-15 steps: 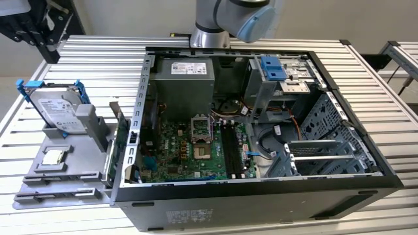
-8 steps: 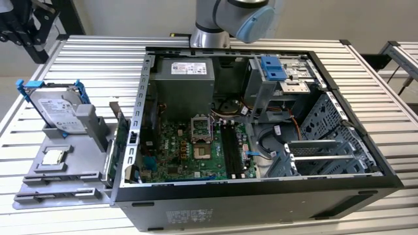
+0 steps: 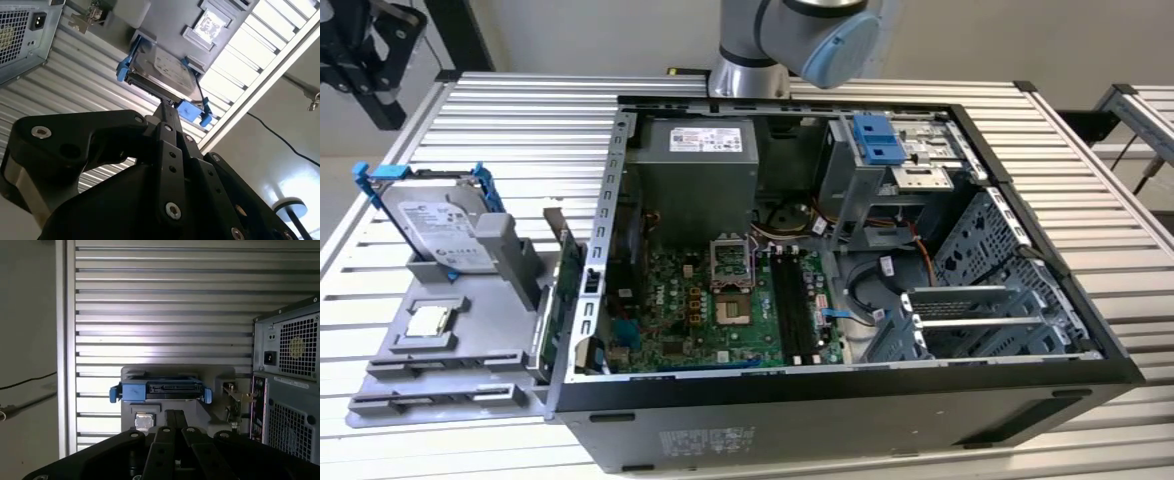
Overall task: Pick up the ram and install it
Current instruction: 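Reach for the ram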
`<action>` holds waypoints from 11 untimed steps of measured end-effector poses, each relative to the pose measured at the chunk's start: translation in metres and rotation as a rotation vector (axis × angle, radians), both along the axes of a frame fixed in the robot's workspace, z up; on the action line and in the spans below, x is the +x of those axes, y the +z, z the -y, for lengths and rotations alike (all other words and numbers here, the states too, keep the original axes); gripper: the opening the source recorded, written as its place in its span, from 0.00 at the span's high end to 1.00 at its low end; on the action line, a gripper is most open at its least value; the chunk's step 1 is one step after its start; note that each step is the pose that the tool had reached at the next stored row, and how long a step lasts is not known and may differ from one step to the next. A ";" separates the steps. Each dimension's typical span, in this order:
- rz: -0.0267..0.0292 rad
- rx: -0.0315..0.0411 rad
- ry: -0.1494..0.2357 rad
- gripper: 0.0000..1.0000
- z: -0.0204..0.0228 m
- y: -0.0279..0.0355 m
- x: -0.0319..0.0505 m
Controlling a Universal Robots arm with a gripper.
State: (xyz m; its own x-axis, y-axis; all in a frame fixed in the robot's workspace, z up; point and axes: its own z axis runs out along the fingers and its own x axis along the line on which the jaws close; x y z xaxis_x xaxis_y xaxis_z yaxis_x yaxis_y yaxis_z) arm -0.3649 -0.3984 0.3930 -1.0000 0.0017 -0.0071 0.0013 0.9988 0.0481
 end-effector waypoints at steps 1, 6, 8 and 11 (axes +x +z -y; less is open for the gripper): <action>0.0000 0.0000 0.003 1.00 0.0000 0.0000 -0.0016; -0.0001 0.0000 0.003 1.00 0.0000 0.0000 -0.0030; 0.0000 0.0001 0.001 1.00 0.0019 0.0000 -0.0033; -0.0001 0.0000 -0.005 1.00 0.0067 0.0000 -0.0033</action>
